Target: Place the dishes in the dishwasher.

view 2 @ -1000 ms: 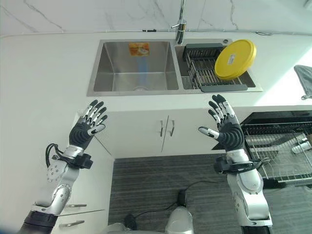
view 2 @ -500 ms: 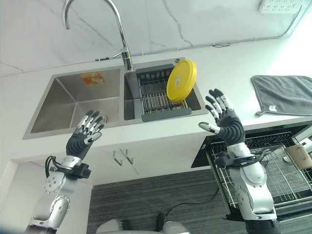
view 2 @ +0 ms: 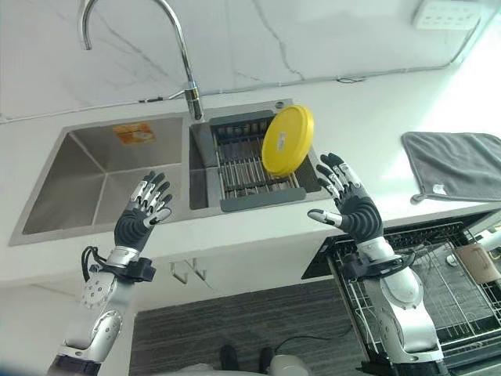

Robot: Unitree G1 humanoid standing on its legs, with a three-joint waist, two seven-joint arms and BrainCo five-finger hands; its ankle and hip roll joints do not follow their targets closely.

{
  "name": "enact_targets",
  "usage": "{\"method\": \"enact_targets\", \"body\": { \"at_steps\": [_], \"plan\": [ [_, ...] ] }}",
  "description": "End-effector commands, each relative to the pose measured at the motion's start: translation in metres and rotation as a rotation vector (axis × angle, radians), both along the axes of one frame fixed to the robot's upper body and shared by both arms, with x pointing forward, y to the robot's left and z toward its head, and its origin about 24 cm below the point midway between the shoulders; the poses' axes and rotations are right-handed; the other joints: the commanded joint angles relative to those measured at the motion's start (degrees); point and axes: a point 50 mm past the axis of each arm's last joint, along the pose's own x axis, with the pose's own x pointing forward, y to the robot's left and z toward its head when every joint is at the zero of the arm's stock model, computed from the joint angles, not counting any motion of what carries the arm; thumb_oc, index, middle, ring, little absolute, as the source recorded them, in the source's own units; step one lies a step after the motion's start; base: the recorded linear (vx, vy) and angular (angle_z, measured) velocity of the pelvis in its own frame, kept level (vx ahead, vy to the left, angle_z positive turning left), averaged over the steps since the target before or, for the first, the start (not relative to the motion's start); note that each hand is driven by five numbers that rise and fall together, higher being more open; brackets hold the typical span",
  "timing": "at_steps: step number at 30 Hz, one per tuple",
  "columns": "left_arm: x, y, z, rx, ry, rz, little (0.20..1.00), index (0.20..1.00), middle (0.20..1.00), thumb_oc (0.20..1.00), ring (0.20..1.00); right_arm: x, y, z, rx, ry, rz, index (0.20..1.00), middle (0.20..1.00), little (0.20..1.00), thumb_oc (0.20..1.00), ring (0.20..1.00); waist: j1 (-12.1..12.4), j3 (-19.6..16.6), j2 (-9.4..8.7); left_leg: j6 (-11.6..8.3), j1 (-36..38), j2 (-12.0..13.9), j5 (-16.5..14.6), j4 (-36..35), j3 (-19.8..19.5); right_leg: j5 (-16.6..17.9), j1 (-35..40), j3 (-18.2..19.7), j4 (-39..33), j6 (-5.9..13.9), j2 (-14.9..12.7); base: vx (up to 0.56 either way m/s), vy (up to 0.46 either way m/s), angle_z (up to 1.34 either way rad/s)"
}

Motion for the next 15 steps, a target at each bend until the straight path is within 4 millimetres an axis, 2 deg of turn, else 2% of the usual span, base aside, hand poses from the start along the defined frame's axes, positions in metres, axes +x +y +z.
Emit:
{"method": "enact_targets", "body": {
  "at_steps": [1, 2, 4, 5, 8, 11, 13, 15],
  "plan": [
    [-0.002, 0.0069, 0.0294, 0.072, -0.167, -0.009, 1.0, 1.0, 1.0, 1.0, 1.0, 0.0002, 0.0011, 0.0217, 0.033, -0.143, -0.028, 1.0, 1.0, 1.0, 1.0, 1.0, 0.8, -1.0, -3.12, -3.2, -0.9, 0.2, -2.5, 4.3, 0.8, 7.4, 0.7, -1.3, 3.4, 4.64, -4.9, 0.04, 0.151, 0.01],
    [-0.0022, 0.0064, 0.0302, 0.077, -0.171, -0.014, 1.0, 1.0, 1.0, 1.0, 1.0, -0.0003, 0.0008, 0.0221, 0.035, -0.145, -0.033, 1.0, 1.0, 1.0, 1.0, 1.0, 0.9, -0.9, -3.16, -2.91, -0.9, 0.2, -2.6, 4.3, 0.9, 7.9, -0.3, -1.6, 6.3, 5.14, -4.9, 0.0, 0.122, -0.04],
    [-0.0025, 0.0072, 0.0315, 0.091, -0.179, -0.022, 1.0, 1.0, 1.0, 1.0, 1.0, -0.0031, 0.0012, 0.0214, 0.041, -0.148, -0.034, 1.0, 1.0, 1.0, 1.0, 1.0, 0.9, -0.3, -2.43, -2.36, -0.7, 1.3, -2.8, 4.4, 1.1, 9.5, -3.8, -1.8, 17.2, 5.61, -5.1, 0.0, 0.096, -0.1],
    [-0.0007, 0.0059, 0.0321, 0.102, -0.178, -0.028, 1.0, 1.0, 1.0, 1.0, 1.0, -0.0048, 0.0024, 0.0194, 0.036, -0.144, -0.038, 1.0, 1.0, 1.0, 1.0, 1.0, 0.5, 0.2, -2.06, -2.43, -0.1, 1.8, -3.1, 4.2, 0.0, 11.7, -7.7, -0.7, 22.2, 5.65, -6.1, 0.04, 0.018, -0.09],
    [0.0061, 0.0038, 0.0341, 0.113, -0.171, -0.036, 1.0, 1.0, 1.0, 1.0, 1.0, -0.0032, 0.0012, 0.015, 0.047, -0.125, -0.048, 1.0, 1.0, 1.0, 1.0, 1.0, -0.6, 0.5, -2.82, -3.4, 1.7, 1.4, -3.5, 3.7, -2.4, 13.4, -8.3, -0.6, 13.9, 5.84, -9.6, 0.12, -0.142, 0.2],
    [0.0063, 0.0037, 0.0381, 0.1, -0.181, -0.051, 1.0, 1.0, 1.0, 1.0, 1.0, -0.0024, -0.0011, 0.0143, 0.004, -0.108, -0.08, 1.0, 1.0, 1.0, 1.0, 1.0, -2.0, 0.4, -3.74, -4.34, 3.7, 1.6, -4.7, 3.1, -3.9, 17.3, -7.7, 2.5, 2.7, 7.37, -12.3, 0.13, -0.308, 0.33],
    [0.0066, 0.0018, 0.0389, 0.085, -0.182, -0.057, 1.0, 1.0, 1.0, 1.0, 1.0, -0.0007, 0.0009, 0.0136, -0.015, -0.09, -0.072, 1.0, 1.0, 1.0, 1.0, 1.0, -2.5, 0.1, -3.85, -4.46, 4.2, 1.8, -4.9, 2.3, -3.9, 17.6, -7.1, 3.5, 0.1, 7.77, -12.1, 0.1, -0.347, 0.56],
    [0.0062, -0.0007, 0.0392, 0.07, -0.182, -0.067, 1.0, 1.0, 1.0, 1.0, 1.0, 0.0023, -0.0015, 0.0149, 0.001, -0.075, -0.084, 1.0, 1.0, 1.0, 1.0, 1.0, -2.0, -0.7, -3.97, -5.13, 4.4, 3.1, -3.8, 1.2, -3.7, 16.0, -4.5, 1.8, -3.9, 7.45, -11.2, 0.09, -0.448, 0.76]
  ]
}}
